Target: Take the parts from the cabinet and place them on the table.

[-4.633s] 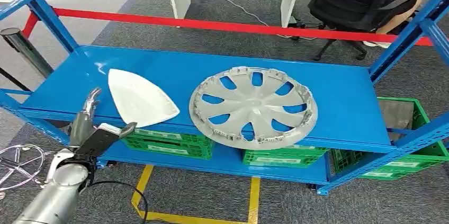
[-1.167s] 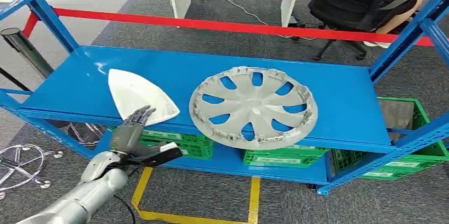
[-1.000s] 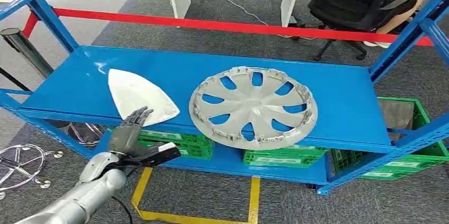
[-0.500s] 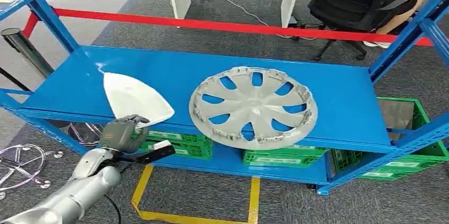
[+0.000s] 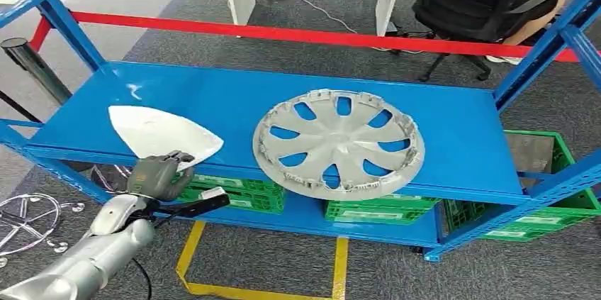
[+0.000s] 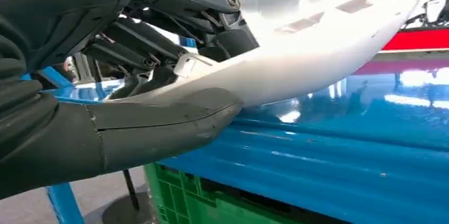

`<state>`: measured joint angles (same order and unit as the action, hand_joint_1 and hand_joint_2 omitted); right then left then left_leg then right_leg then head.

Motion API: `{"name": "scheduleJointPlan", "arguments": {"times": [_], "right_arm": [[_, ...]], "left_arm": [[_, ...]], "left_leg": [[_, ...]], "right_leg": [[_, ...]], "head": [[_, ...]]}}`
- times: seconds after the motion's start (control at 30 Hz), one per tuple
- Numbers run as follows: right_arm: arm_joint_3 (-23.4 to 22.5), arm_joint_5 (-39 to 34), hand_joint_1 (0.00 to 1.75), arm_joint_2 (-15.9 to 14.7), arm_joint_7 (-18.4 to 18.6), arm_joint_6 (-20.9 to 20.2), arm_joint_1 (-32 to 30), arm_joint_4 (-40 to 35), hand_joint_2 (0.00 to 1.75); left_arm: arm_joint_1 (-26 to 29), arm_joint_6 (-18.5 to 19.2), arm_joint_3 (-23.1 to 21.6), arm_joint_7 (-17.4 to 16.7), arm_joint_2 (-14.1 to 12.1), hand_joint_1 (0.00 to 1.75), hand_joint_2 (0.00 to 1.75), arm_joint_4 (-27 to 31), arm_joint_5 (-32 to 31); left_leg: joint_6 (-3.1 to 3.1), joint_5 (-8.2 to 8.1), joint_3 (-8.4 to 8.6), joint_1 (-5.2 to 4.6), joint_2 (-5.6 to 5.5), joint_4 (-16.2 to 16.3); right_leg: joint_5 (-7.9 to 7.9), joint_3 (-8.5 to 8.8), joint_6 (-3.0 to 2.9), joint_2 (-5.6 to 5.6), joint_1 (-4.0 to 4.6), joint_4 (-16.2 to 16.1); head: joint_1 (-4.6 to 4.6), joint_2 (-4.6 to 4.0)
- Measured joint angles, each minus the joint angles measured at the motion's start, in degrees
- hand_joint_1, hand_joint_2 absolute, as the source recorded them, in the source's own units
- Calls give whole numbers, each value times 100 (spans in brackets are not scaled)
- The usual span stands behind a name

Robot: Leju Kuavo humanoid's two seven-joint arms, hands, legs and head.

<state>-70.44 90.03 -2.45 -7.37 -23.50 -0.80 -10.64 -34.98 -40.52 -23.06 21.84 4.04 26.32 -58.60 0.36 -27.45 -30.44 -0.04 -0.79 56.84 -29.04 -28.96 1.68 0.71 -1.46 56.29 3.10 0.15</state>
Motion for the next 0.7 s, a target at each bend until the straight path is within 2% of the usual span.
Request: {"name": "scheduleJointPlan", "arguments": {"times": [0.07, 0.13, 0.17, 0.23, 0.27, 0.3, 0.4, 0.53, 0.7], "right_arm": [[2, -2, 0, 0, -2, 20, -10, 2, 0], [2, -18, 0, 0, -2, 35, -23, 4, 0], [2, -22, 0, 0, -2, 39, -24, 4, 0], [2, -24, 0, 0, -2, 42, -24, 4, 0], [0, -57, 0, 0, -2, 50, -30, 7, 0], [0, -63, 0, 0, -2, 50, -37, 7, 0], [0, -72, 0, 0, -2, 50, -40, 13, 0], [0, -98, 0, 0, -2, 59, -48, 15, 0], [-7, -118, 0, 0, 15, 96, -60, 15, 0]], "left_arm": [[139, 0, 180, 103, 4, 175, 175, 296, -493], [345, 0, 564, 438, 68, 175, 175, 803, -1058], [429, 2, 726, 597, 113, 175, 175, 1003, -1196], [501, 2, 820, 702, 145, 175, 175, 1129, -1274], [720, 2, 1161, 1078, 282, 175, 175, 1693, -1447], [793, 2, 1309, 1198, 332, 175, 175, 1955, -1477], [932, 4, 1602, 1266, 435, 175, 175, 2426, -1503], [1244, 4, 1958, 1740, 570, 175, 175, 3314, -1248], [1479, 4, 2021, 1779, 595, 175, 175, 4431, -987]], "left_leg": [[0, 0, -1, 0, 0, 0], [0, 0, -3, -1, 0, 0], [0, 0, -5, -1, 0, 0], [0, 0, -6, -1, 0, 0], [0, 0, -8, -1, 1, 0], [0, -1, -9, -2, 1, 0], [1, -1, -9, -4, 1, 0], [1, 0, -9, -3, 0, 0], [1, 0, -9, -1, 0, 0]], "right_leg": [[0, -1, 0, -1, 0, 0], [0, -4, 0, -3, -1, -1], [0, -5, 0, -3, -1, -1], [0, -6, 0, -2, -1, -1], [0, -9, 0, 6, -1, -1], [0, -10, 0, 6, -1, -2], [0, -11, 0, 6, -2, -2], [0, -12, 0, -3, -1, 0], [0, -11, 0, -1, 0, 2]], "head": [[0, 0], [0, 0], [0, 0], [0, 0], [0, 0], [2, 0], [0, 0], [0, 0], [0, 0]]}}
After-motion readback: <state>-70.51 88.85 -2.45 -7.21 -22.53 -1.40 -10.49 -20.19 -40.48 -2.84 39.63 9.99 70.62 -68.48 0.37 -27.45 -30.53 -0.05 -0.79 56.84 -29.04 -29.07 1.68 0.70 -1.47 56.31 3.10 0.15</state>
